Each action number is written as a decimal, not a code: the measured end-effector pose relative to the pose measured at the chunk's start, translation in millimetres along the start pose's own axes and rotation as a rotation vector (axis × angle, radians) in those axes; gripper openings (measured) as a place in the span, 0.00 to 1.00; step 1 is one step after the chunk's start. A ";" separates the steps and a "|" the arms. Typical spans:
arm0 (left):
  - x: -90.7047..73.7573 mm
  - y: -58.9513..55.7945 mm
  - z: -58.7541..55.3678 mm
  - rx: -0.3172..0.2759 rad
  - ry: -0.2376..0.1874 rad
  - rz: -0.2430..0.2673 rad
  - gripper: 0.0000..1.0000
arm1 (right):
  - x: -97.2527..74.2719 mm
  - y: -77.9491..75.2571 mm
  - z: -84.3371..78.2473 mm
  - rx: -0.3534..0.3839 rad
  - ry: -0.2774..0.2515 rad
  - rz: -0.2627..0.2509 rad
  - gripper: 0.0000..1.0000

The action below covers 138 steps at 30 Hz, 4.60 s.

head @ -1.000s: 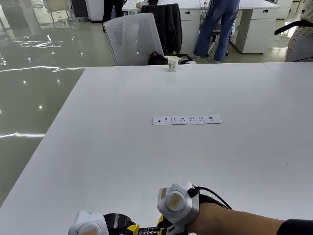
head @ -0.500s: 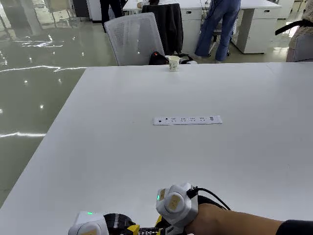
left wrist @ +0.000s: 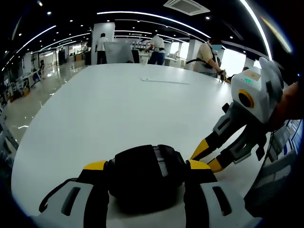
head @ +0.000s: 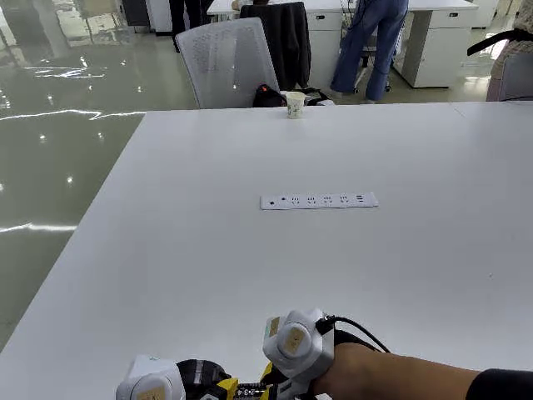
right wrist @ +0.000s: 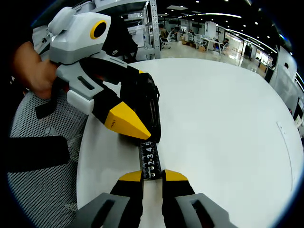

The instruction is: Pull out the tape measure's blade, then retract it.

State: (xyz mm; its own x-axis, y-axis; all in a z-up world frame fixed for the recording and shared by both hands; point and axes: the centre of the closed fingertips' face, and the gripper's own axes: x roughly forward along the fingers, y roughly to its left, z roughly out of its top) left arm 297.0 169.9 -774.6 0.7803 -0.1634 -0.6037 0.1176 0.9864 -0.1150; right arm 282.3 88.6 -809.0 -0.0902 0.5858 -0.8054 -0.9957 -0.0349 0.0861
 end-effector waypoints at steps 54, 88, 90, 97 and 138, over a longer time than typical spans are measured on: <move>-0.1 1.0 0.6 -0.015 -0.002 -0.009 0.59 | 13.8 2.2 16.7 0.014 -0.030 -0.004 0.11; -0.1 1.6 0.7 -0.020 -0.001 -0.011 0.59 | 22.7 2.6 30.7 0.022 -0.067 0.006 0.12; 0.1 1.9 0.9 -0.020 -0.002 -0.011 0.59 | 22.7 2.3 30.7 0.027 -0.068 0.007 0.12; 0.0 1.2 1.0 -0.015 -0.002 -0.010 0.60 | 22.0 3.3 30.5 0.015 -0.072 0.002 0.12; -14.0 4.1 -1.2 -0.053 0.049 -0.072 0.59 | -24.1 5.7 12.6 0.100 -0.153 -0.103 0.14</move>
State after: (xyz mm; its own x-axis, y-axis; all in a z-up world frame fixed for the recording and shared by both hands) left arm 285.8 176.2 -767.5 0.7400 -0.2360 -0.6298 0.1388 0.9698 -0.2003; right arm 279.1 84.5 -781.7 0.0235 0.6984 -0.7153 -0.9916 0.1071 0.0720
